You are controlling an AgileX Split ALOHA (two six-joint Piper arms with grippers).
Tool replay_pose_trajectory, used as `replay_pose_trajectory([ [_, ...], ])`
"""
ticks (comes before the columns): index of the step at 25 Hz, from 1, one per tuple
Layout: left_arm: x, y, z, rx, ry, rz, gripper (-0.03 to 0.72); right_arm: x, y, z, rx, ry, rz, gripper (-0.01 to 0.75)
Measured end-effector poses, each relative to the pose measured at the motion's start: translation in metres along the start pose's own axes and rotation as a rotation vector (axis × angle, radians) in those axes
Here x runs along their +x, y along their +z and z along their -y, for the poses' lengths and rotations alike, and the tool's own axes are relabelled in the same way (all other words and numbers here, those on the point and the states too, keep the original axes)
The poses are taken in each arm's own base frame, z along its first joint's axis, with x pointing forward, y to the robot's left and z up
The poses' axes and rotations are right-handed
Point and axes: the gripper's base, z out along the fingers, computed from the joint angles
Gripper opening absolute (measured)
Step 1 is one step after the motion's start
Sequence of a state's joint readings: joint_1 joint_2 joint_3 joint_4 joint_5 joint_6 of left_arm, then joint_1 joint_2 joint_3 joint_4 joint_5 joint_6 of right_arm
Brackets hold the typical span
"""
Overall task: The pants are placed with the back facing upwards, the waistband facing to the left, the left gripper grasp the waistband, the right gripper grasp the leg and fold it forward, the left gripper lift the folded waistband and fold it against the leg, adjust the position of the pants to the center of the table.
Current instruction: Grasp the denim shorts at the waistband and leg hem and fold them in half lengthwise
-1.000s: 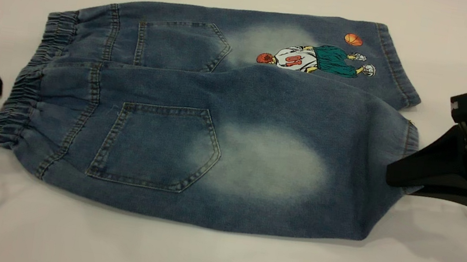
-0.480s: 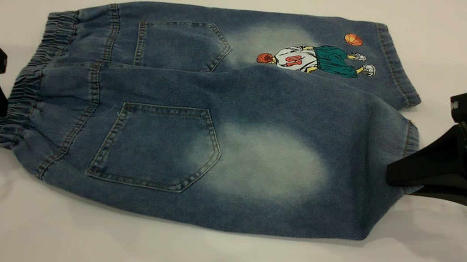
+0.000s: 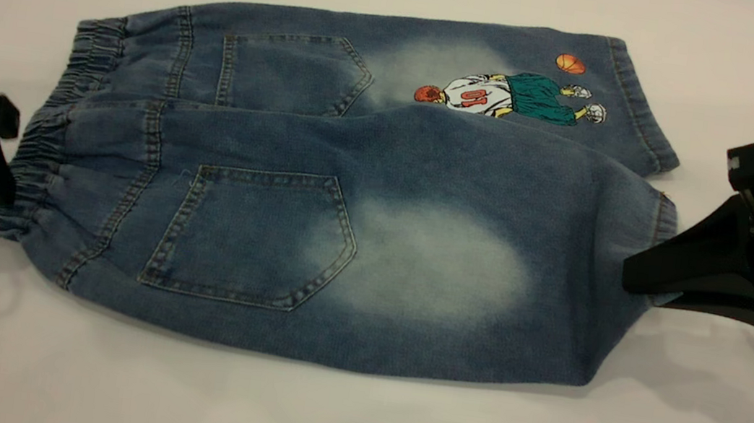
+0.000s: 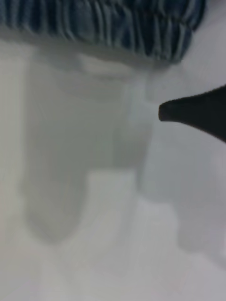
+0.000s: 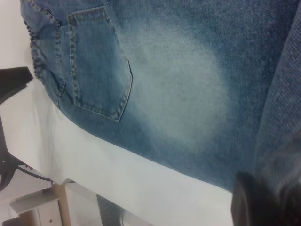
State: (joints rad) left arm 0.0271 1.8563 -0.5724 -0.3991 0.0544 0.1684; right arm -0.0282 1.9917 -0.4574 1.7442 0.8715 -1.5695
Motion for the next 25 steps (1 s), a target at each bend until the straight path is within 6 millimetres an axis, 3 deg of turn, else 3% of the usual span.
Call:
replay_pose_trajectory([
  [8,-0.008,0.011,0.002,-0.004,0.0,0.002,0.517,0.0,0.0,0.0,-0.001,0.0,0.0,0.017],
  [15,-0.014,0.013,0.018,0.021,0.047,-0.002,0.517,0.0,0.0,0.0,-0.001,0.0,0.0,0.017],
  [25,-0.003,0.03,0.018,0.007,0.037,-0.074,0.517,0.0,0.0,0.0,-0.001,0.0,0.0,0.017],
])
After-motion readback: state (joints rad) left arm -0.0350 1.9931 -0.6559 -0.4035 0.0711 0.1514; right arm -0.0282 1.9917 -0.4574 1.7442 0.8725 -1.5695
